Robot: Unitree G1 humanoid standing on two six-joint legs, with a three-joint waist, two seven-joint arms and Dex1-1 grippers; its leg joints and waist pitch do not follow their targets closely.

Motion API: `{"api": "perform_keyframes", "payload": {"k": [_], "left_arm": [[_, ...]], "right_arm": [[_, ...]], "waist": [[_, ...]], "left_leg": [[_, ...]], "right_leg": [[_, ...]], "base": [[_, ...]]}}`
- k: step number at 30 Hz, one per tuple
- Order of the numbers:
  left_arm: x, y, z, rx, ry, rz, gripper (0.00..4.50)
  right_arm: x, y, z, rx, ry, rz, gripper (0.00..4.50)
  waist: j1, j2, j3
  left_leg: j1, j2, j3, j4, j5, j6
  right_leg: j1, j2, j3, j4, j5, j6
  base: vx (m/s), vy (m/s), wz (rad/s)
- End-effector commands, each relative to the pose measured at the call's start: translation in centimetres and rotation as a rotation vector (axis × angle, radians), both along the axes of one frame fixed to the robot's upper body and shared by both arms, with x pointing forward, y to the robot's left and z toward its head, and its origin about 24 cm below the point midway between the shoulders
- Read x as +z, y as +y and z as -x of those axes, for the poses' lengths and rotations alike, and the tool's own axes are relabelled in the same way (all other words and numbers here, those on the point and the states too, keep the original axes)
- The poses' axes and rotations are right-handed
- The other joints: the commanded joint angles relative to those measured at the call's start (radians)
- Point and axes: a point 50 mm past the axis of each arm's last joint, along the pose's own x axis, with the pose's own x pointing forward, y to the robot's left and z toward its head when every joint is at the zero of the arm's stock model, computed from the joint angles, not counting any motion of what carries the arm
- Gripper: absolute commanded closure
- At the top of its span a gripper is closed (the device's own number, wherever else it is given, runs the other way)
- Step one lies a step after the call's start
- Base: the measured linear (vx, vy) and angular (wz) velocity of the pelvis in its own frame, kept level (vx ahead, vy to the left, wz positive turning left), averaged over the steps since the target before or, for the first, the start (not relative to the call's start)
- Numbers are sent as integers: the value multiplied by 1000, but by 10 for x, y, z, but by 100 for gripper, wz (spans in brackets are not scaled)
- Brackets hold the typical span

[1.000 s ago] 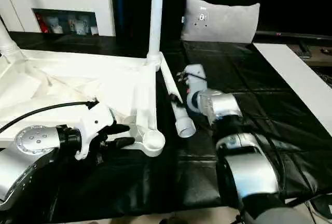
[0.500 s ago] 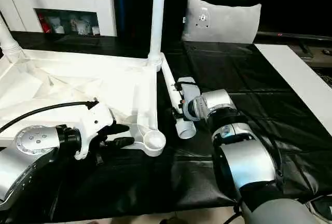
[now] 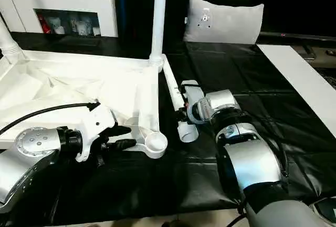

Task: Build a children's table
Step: Pick table leg

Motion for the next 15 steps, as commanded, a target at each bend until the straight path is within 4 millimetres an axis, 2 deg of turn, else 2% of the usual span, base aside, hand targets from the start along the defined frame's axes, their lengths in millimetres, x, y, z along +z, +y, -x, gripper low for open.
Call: {"api": "perform_keyframes", "payload": {"k": [1, 10, 12, 14, 15], "left_arm": [[2, -3, -1, -15, -14, 1, 281], [3, -3, -1, -16, -18, 3, 281], [3, -4, -1, -16, -20, 9, 281], [4, -4, -1, -15, -21, 12, 281], [4, -4, -1, -15, -22, 13, 281]], "right_arm": [[0, -4, 1, -15, 20, 9, 212], [-4, -7, 2, -44, 27, -4, 245], [-2, -12, 0, -100, 7, -26, 246], [0, -14, -2, -130, -7, -41, 250], [1, -15, -2, -146, -15, -48, 252]], "waist": [[-1, 25, -60], [-5, 26, -63], [-5, 21, -63], [-3, 24, -64], [-3, 22, -65]], "left_leg": [[10, 24, -7, -72, -292, -63], [8, 23, -7, -70, -291, -63], [10, 23, -6, -69, -296, -63], [11, 23, -7, -69, -295, -65], [11, 23, -6, -69, -294, -66]], "right_leg": [[45, -63, 45, -70, -361, -172], [47, -64, 43, -70, -362, -175], [46, -63, 43, -71, -374, -170], [45, -63, 42, -71, -379, -164], [45, -63, 42, -71, -381, -162]], "base": [[0, 0, 0], [0, 0, 0], [0, 0, 0], [0, 0, 0], [0, 0, 0]]}}
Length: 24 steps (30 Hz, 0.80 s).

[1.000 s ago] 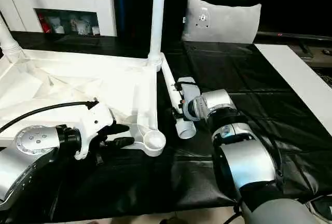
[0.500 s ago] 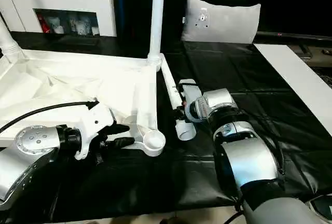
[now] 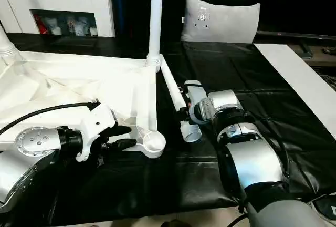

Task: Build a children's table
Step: Pick table leg

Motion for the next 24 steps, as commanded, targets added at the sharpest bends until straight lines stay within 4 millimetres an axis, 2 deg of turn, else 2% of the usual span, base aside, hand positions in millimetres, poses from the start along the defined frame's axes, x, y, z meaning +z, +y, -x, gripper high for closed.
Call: {"api": "perform_keyframes", "payload": {"k": [1, 4, 6, 8, 9, 11, 14, 15, 16, 17, 18, 19, 20, 24], "left_arm": [[3, -3, -1, -9, -29, 9, 281], [3, -4, -2, 3, -59, 9, 281], [3, -4, -3, 14, -68, 12, 281], [3, -4, -5, 28, -75, 21, 281], [4, -5, -8, 50, -88, 38, 281], [7, -6, -12, 87, -109, 68, 281], [13, -7, -22, 154, -133, 131, 281], [15, -7, -25, 174, -125, 166, 281], [17, -7, -27, 184, -120, 186, 281], [19, -7, -29, 198, -116, 212, 254], [20, -7, -30, 202, -115, 220, 254], [28, -7, -35, 239, -100, 299, 247], [34, -8, -39, 259, -81, 364, 247], [54, -13, -49, 305, -26, 576, 218]], "right_arm": [[5, -12, -4, -86, -47, -17, 253], [15, -24, -11, -201, -158, -60, 256], [22, -28, -15, -253, -257, -122, 257], [29, -32, -16, -276, -361, -179, 257], [35, -33, -14, -260, -459, -242, 257], [39, -34, -9, -255, -505, -319, 257], [48, -30, 2, -189, -578, -487, 258], [52, -27, 7, -155, -608, -545, 258], [53, -25, 10, -134, -624, -574, 259], [55, -22, 14, -99, -639, -605, 259], [55, -22, 15, -91, -640, -613, 259], [56, -16, 26, -11, -647, -693, 259], [56, -11, 35, 61, -645, -745, 259], [54, -3, 51, 159, -612, -845, 259]], "waist": [[1, 23, -66], [7, 22, -70], [9, 19, -70], [12, 18, -72], [11, 17, -73], [11, 24, -74], [10, 22, -75], [7, 21, -73], [10, 32, -72], [7, 26, -74], [8, 26, -74], [8, 29, -72], [13, 34, -72], [21, 29, -71]], "left_leg": [[12, 22, -6, -69, -296, -65], [14, 20, -3, -67, -277, -68], [10, 19, -1, -67, -269, -61], [7, 19, 0, -67, -250, -53], [7, 18, 0, -66, -240, -53], [4, 18, 0, -69, -226, -41], [6, 19, -3, -70, -235, -29], [3, 17, -2, -72, -238, -26], [8, 18, 0, -70, -250, -23], [3, 18, -6, -73, -250, -22], [3, 16, -4, -72, -247, -19], [8, 15, 0, -68, -251, -17], [8, 19, -3, -70, -249, -13], [6, 16, -5, -69, -250, -3]], "right_leg": [[44, -63, 42, -71, -386, -158], [43, -61, 42, -71, -369, -140], [46, -61, 42, -71, -365, -134], [48, -61, 42, -73, -361, -116], [48, -60, 42, -70, -354, -118], [54, -57, 42, -71, -323, -121], [54, -57, 41, -74, -328, -126], [56, -54, 40, -76, -336, -125], [53, -55, 42, -85, -339, -123], [58, -56, 39, -79, -345, -128], [58, -55, 38, -82, -356, -125], [54, -53, 41, -86, -362, -126], [55, -56, 40, -86, -361, -128], [56, -57, 35, -94, -397, -126]], "base": [[0, 0, 0], [0, 0, 0], [0, 0, 0], [0, 0, 0], [0, 0, 0], [0, 0, 0], [0, 0, 0], [0, 0, 0], [0, 0, 0], [0, 0, 0], [0, 0, 0], [0, 0, 0], [0, 0, 0], [0, 0, 0]]}}
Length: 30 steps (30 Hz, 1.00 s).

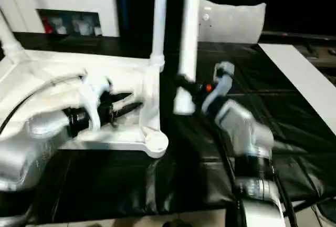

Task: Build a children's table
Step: Pick table leg

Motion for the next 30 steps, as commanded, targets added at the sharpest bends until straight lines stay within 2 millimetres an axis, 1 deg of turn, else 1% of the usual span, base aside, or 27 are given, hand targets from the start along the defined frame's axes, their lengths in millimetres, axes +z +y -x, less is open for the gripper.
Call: {"api": "perform_keyframes", "payload": {"k": [1, 2, 3, 4, 5, 6, 7, 9, 10, 11, 12, 15, 16, 18, 19, 20, 21, 22, 23, 24, 25, 26, 27, 28, 29, 30], "left_arm": [[8, -1, -5, 14, 31, 98, 218], [13, -2, -8, 19, 39, 153, 203], [16, -2, -10, 26, 55, 200, 192], [19, -4, -12, 24, 74, 253, 192], [22, -7, -13, 15, 99, 328, 173], [24, -9, -12, -1, 100, 343, 167], [25, -10, -11, -15, 101, 354, 161], [31, -17, -6, -79, 111, 398, 152], [32, -19, -6, -87, 116, 419, 152], [34, -21, -5, -95, 125, 446, 148], [34, -24, -5, -103, 134, 442, 148], [34, -28, -5, -116, 157, 442, 146], [35, -29, -4, -119, 164, 448, 146], [35, -30, -4, -119, 166, 449, 146], [34, -31, -4, -120, 167, 430, 146], [32, -32, -4, -114, 170, 411, 146], [31, -32, -5, -109, 172, 404, 146], [31, -32, -5, -108, 171, 403, 146], [31, -33, -5, -95, 165, 393, 146], [31, -35, -5, -80, 153, 380, 146], [31, -37, -5, -66, 143, 363, 181], [30, -38, -5, -60, 143, 359, 202], [30, -39, -6, -48, 146, 357, 216], [30, -40, -7, -1, 140, 362, 216], [30, -40, -8, 14, 139, 367, 216], [31, -42, -8, 36, 126, 361, 216]], "right_arm": [[12, 0, 6, 56, -48, -39, 259], [12, 2, 10, 89, -48, -53, 259], [12, 4, 13, 122, -45, -70, 259], [13, 6, 17, 159, -45, -90, 259], [14, 9, 22, 209, -44, -111, 259], [15, 10, 23, 217, -44, -113, 259], [15, 11, 23, 223, -45, -115, 259], [14, 13, 26, 250, -47, -109, 259], [14, 14, 27, 259, -50, -112, 259], [15, 15, 28, 273, -50, -118, 259], [15, 16, 30, 288, -51, -118, 259], [15, 19, 33, 315, -53, -106, 259], [15, 20, 35, 323, -56, -99, 259], [15, 20, 35, 326, -58, -98, 259], [15, 22, 35, 322, -68, -77, 259], [15, 24, 34, 295, -94, -20, 259], [14, 26, 33, 276, -110, 12, 259], [14, 26, 33, 270, -113, 21, 259], [12, 30, 30, 223, -149, 105, 259], [9, 35, 29, 201, -180, 177, 259], [6, 40, 29, 176, -224, 256, 259], [5, 42, 28, 157, -237, 276, 259], [5, 43, 27, 136, -243, 288, 259], [3, 48, 24, 76, -296, 380, 259], [3, 49, 23, 56, -316, 411, 260], [3, 53, 22, 17, -340, 426, 261]], "waist": [[6, 20, -73], [10, 13, -73], [12, 11, -73], [17, 11, -74], [20, 11, -74], [23, 5, -74], [24, 7, -74], [26, 8, -76], [26, 4, -75], [28, 7, -75], [27, 3, -75], [32, 4, -74], [33, 7, -74], [36, 5, -72], [37, 5, -72], [39, 10, -73], [38, 7, -73], [37, 7, -73], [38, 9, -73], [35, 8, -73], [36, 8, -73], [34, 8, -73], [32, 6, -74], [32, 8, -74], [28, 7, -74], [30, 8, -75]], "left_leg": [[7, 15, -6, -69, -251, -2], [5, 12, -4, -67, -247, 2], [7, 12, -2, -65, -245, 5], [7, 11, -3, -64, -236, 10], [4, 9, -2, -63, -220, 14], [5, 11, -3, -64, -210, 19], [3, 12, -4, -65, -206, 18], [3, 14, -4, -65, -193, 16], [2, 15, -4, -66, -192, 18], [3, 14, -4, -66, -194, 16], [2, 14, -2, -65, -195, 16], [1, 14, -4, -67, -188, 19], [2, 14, -4, -66, -189, 15], [3, 12, -4, -67, -198, 15], [3, 12, -4, -67, -198, 15], [4, 13, -5, -67, -197, 12], [2, 14, -5, -68, -195, 8], [2, 14, -6, -69, -198, 4], [2, 16, -7, -70, -201, -1], [2, 14, -6, -69, -204, -3], [2, 16, -8, -70, -203, -7], [3, 16, -7, -70, -206, -8], [2, 15, -6, -71, -203, -7], [1, 19, -8, -73, -202, -9], [1, 18, -7, -72, -201, -10], [2, 19, -7, -71, -199, -11]], "right_leg": [[55, -60, 36, -94, -410, -124], [55, -59, 35, -97, -431, -114], [54, -59, 35, -99, -441, -107], [55, -60, 35, -99, -455, -95], [56, -60, 34, -101, -457, -87], [53, -61, 33, -103, -460, -81], [55, -62, 32, -101, -460, -81], [53, -62, 33, -99, -445, -80], [53, -61, 33, -100, -444, -79], [53, -63, 32, -101, -451, -80], [53, -62, 33, -102, -452, -79], [54, -63, 33, -103, -459, -61], [53, -62, 33, -104, -464, -54], [51, -62, 31, -109, -491, -37], [51, -62, 31, -110, -497, -34], [51, -63, 31, -110, -497, -33], [50, -63, 31, -112, -496, -24], [50, -63, 30, -111, -497, -22], [50, -66, 30, -111, -501, -20], [48, -64, 29, -112, -504, -19], [47, -66, 29, -112, -505, -16], [46, -65, 30, -113, -505, -15], [50, -65, 31, -110, -493, -18], [49, -65, 32, -107, -470, -27], [50, -63, 32, -106, -450, -31], [49, -65, 33, -103, -440, -36]], "base": [[0, 0, 0], [0, 0, 0], [0, 0, 0], [0, 0, 0], [0, 0, 0], [0, 0, 0], [0, 0, 0], [0, 0, 0], [0, 0, 0], [0, 0, 0], [0, 0, 0], [0, 0, 0], [0, 0, 0], [0, 0, 0], [0, 0, 0], [0, 0, 0], [0, 0, 0], [0, 0, 0], [0, 0, 0], [0, 0, 0], [0, 0, 0], [0, 0, 0], [0, 0, 0], [0, 0, 0], [0, 0, 0], [0, 0, 0]]}}
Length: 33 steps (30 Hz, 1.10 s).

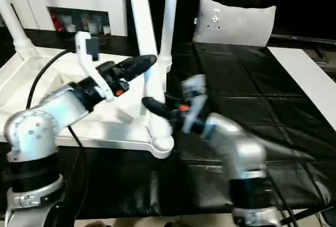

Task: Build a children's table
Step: Pick table leg

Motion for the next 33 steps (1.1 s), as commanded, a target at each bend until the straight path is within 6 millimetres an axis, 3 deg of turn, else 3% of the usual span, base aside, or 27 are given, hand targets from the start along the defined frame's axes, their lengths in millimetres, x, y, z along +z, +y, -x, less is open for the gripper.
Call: {"api": "perform_keyframes", "payload": {"k": [1, 8, 9, 12, 18, 19, 33], "left_arm": [[5, -14, 4, -16, -35, -18, 216], [-3, -22, 5, 30, -73, -144, 216], [-4, -21, 4, 44, -72, -153, 216], [-5, -22, 2, 85, -89, -181, 216], [-7, -25, 1, 121, -111, -202, 216], [-8, -26, 2, 123, -129, -213, 216], [-11, -25, -2, 192, -74, -79, 216]], "right_arm": [[0, 7, -1, -40, -54, 43, 261], [-9, 20, -6, -186, -207, 219, 261], [-10, 21, -7, -204, -222, 240, 261], [-12, 23, -8, -234, -319, 343, 262], [-10, 24, -9, -287, -367, 346, 262], [-11, 24, -10, -296, -371, 347, 262], [-15, 31, -9, -312, -386, 312, 262]], "waist": [[-5, 9, -73], [-13, 9, -78], [-14, 5, -77], [-22, 6, -74], [-26, 6, -73], [-26, 10, -73], [-30, 6, -75]], "left_leg": [[6, 18, -5, -69, -202, -8], [3, 19, -2, -69, -172, -7], [2, 19, -2, -70, -169, -8], [3, 17, -1, -70, -197, -11], [3, 15, -1, -68, -224, -3], [4, 16, -2, -68, -226, -3], [2, 15, 2, -66, -219, 10]], "right_leg": [[49, -62, 37, -90, -428, -43], [55, -60, 43, -74, -307, -66], [55, -60, 43, -74, -303, -67], [55, -59, 43, -76, -330, -57], [52, -57, 42, -82, -374, -32], [51, -58, 43, -82, -371, -34], [54, -55, 45, -77, -309, -68]], "base": [[0, 0, 0], [0, 0, 0], [0, 0, 0], [0, 0, 0], [0, 0, 0], [0, 0, 0], [0, 0, 0]]}}
